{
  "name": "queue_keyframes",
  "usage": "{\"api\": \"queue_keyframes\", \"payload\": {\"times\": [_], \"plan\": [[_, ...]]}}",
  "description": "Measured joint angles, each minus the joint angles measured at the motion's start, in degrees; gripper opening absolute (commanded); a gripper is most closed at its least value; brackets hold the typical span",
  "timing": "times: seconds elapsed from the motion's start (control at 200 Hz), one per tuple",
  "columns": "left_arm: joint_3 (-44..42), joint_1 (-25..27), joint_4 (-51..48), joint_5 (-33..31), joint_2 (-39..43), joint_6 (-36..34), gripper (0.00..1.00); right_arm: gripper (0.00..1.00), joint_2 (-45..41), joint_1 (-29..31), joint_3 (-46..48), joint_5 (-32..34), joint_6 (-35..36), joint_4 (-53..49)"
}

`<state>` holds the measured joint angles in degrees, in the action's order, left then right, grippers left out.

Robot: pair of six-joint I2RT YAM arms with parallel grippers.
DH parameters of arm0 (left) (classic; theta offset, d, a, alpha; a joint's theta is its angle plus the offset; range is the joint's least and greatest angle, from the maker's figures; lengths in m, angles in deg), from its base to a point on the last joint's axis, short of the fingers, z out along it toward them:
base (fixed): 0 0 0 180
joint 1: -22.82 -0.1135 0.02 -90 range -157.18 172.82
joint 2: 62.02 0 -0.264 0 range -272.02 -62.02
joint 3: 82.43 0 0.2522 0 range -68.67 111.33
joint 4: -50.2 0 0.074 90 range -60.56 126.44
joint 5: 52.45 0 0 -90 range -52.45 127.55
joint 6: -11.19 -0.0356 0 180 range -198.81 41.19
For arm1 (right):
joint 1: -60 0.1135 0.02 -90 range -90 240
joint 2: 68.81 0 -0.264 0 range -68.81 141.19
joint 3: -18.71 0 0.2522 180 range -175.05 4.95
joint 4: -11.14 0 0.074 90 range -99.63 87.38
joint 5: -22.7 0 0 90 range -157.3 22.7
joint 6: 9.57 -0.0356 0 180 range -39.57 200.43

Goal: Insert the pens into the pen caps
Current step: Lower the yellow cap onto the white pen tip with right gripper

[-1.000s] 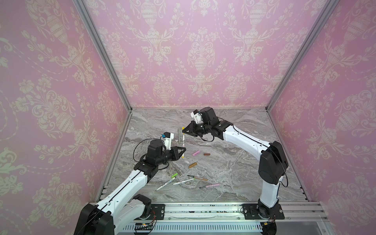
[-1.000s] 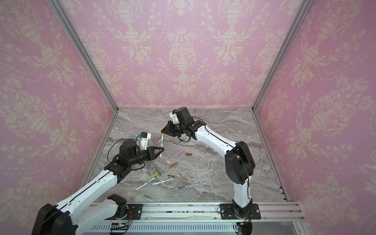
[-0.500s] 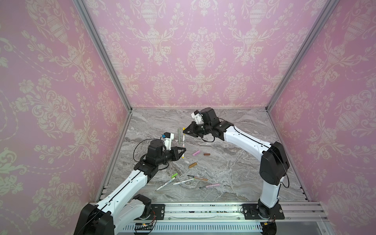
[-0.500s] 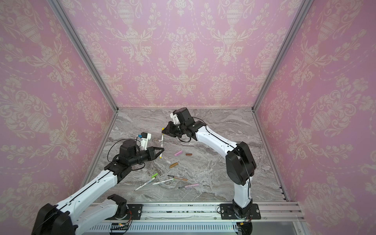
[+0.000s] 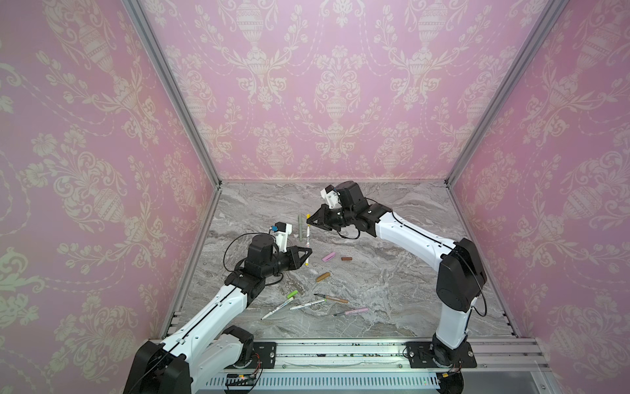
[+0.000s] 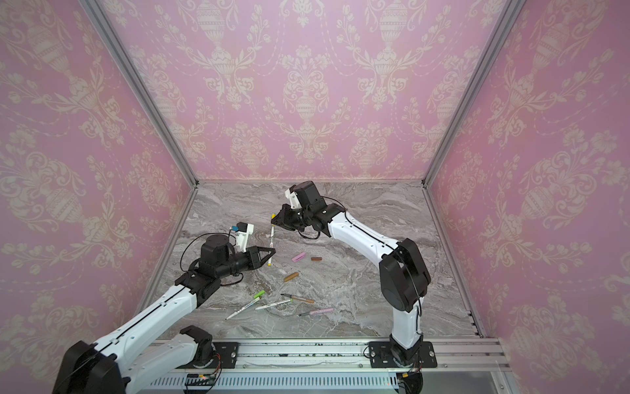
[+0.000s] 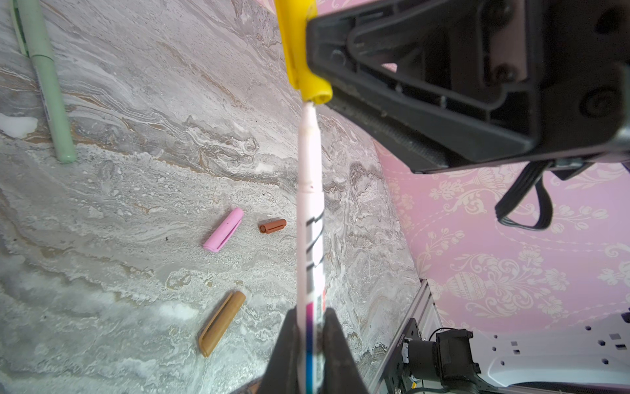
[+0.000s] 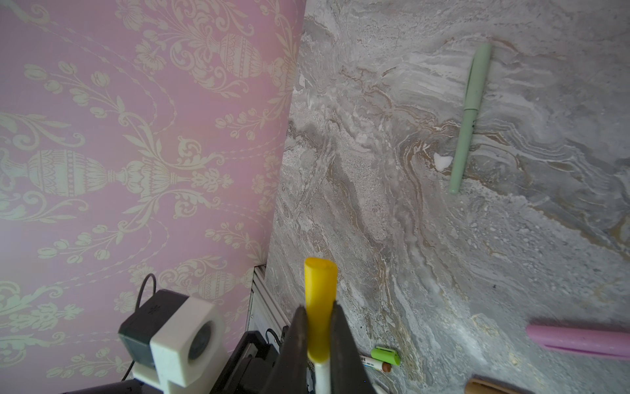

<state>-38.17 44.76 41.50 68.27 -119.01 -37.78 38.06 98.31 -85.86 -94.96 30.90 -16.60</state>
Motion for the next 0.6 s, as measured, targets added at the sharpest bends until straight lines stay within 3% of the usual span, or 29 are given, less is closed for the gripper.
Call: {"api": "queue_keyframes", "payload": {"times": [0.6], "plan": [[-0.46,0.04,-1.16,0.0,1.09,0.63,0.0,0.0,-1.03,1.84,2.56,3.54,-0.02,3.1]]}}
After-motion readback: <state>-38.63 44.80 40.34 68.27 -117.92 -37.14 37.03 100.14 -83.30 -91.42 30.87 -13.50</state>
